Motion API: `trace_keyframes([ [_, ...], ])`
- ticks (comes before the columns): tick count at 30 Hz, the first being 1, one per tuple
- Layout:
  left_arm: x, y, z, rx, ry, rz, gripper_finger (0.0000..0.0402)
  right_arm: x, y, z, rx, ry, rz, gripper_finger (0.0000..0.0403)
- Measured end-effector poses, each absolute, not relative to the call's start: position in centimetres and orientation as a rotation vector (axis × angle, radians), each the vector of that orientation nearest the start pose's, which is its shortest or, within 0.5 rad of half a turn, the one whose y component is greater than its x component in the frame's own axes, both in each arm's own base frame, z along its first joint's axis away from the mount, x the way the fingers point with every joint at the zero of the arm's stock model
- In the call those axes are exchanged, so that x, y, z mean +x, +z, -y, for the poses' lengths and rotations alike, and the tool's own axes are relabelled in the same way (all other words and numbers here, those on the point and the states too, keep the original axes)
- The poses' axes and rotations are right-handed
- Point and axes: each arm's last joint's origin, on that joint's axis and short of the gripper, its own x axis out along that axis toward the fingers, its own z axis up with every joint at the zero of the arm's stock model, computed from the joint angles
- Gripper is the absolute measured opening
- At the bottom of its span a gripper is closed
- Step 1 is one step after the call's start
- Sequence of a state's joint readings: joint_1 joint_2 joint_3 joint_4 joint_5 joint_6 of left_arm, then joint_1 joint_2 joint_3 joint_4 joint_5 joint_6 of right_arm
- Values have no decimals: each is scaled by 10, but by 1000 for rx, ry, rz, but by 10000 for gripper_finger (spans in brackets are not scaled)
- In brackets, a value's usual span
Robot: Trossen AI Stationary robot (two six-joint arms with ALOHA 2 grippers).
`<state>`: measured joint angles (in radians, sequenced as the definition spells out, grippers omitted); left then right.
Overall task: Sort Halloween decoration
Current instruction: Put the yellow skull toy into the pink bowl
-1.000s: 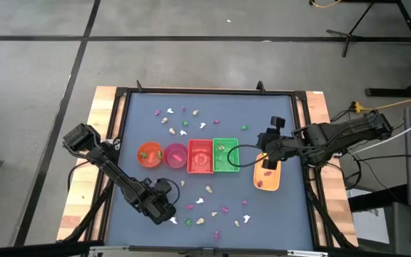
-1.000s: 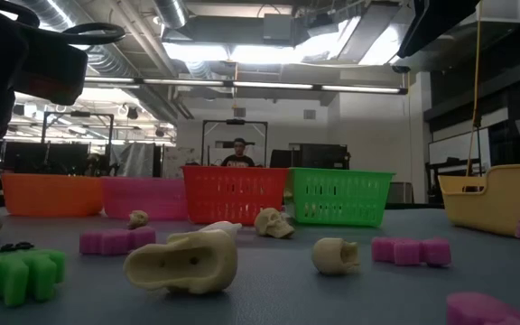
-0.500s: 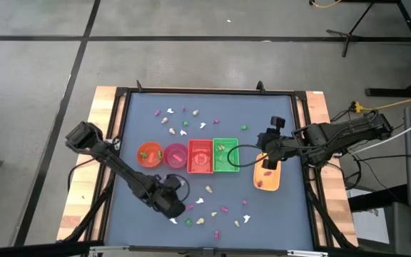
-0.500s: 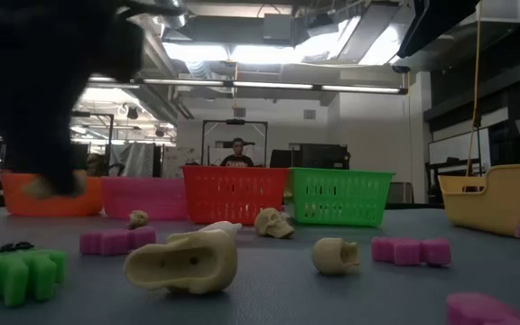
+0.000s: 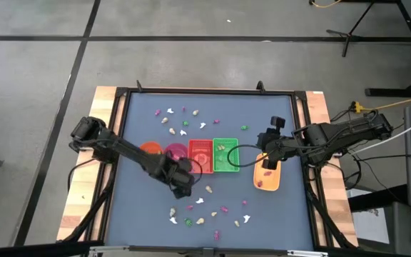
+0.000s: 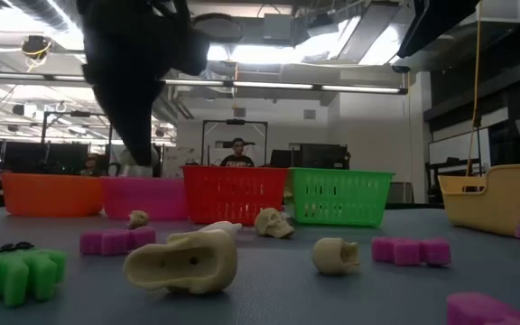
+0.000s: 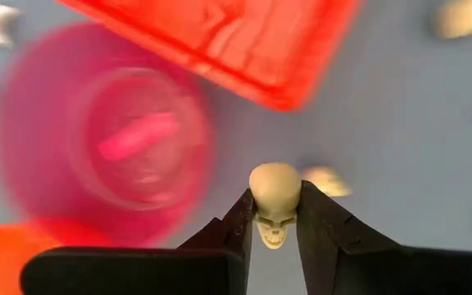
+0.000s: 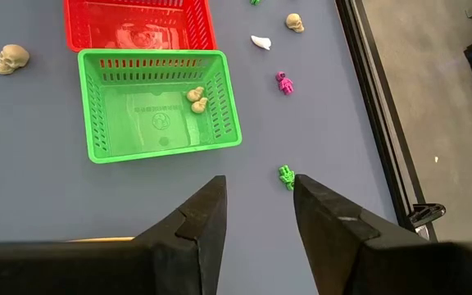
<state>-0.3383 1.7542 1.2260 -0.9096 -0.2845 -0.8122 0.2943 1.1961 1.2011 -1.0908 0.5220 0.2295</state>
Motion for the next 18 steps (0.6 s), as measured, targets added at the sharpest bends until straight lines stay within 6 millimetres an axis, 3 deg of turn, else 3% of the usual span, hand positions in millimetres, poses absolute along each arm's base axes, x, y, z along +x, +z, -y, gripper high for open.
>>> trace_keyframes([
  [9, 308, 206, 52, -59, 605, -1372, 51, 206, 328, -47, -222, -316, -963, 143],
  [18, 311, 206, 29, -30, 596, -1402, 51, 206, 328, -47, -223, -316, -963, 143],
])
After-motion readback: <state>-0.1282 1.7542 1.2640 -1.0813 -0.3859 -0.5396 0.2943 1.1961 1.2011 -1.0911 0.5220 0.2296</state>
